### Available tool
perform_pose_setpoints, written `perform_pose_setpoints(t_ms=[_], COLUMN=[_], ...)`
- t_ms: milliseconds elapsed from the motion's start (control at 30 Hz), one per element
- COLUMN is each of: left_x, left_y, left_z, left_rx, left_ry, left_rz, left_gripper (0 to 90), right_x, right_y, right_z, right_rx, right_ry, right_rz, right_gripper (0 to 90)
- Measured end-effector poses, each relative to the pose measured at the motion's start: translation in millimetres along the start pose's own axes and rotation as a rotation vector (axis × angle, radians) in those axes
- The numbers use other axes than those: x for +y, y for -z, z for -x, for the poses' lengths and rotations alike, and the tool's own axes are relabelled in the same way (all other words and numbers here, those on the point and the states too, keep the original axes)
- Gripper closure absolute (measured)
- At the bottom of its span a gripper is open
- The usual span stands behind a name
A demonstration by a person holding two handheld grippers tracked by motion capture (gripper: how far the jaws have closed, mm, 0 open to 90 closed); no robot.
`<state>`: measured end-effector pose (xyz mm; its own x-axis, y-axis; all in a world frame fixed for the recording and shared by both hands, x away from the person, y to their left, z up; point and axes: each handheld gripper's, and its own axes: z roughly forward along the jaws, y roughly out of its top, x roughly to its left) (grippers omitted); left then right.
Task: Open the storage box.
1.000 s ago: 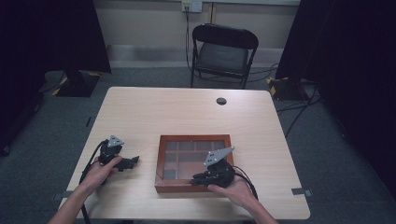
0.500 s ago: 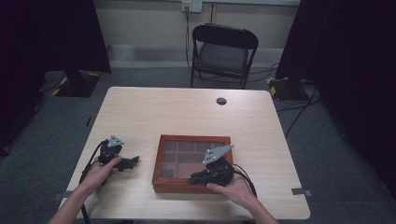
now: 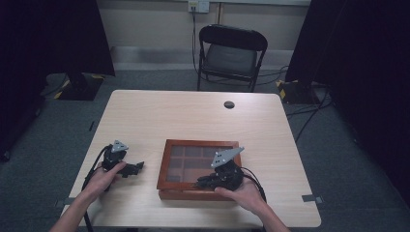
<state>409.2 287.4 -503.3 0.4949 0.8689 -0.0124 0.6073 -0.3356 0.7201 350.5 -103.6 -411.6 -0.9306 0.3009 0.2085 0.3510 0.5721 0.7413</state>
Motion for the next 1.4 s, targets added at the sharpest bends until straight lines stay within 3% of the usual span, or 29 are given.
perform_pose_setpoints(t_ms=[733, 1400], left_x=[0.0, 0.0], left_y=[0.5, 0.4], left_z=[-1.2, -1.2], left_rx=[-0.004, -0.004], left_ry=[-0.015, -0.016], left_rz=[-0.008, -0.008], left_gripper=[1.0, 1.0], right_x=[15.4, 27.8], right_y=[12.6, 22.4], right_z=[5.2, 6.6], right_rx=[0.028, 0.013], right_ry=[-0.025, -0.022], right_rz=[0.018, 0.029], right_gripper=[82.1, 82.2])
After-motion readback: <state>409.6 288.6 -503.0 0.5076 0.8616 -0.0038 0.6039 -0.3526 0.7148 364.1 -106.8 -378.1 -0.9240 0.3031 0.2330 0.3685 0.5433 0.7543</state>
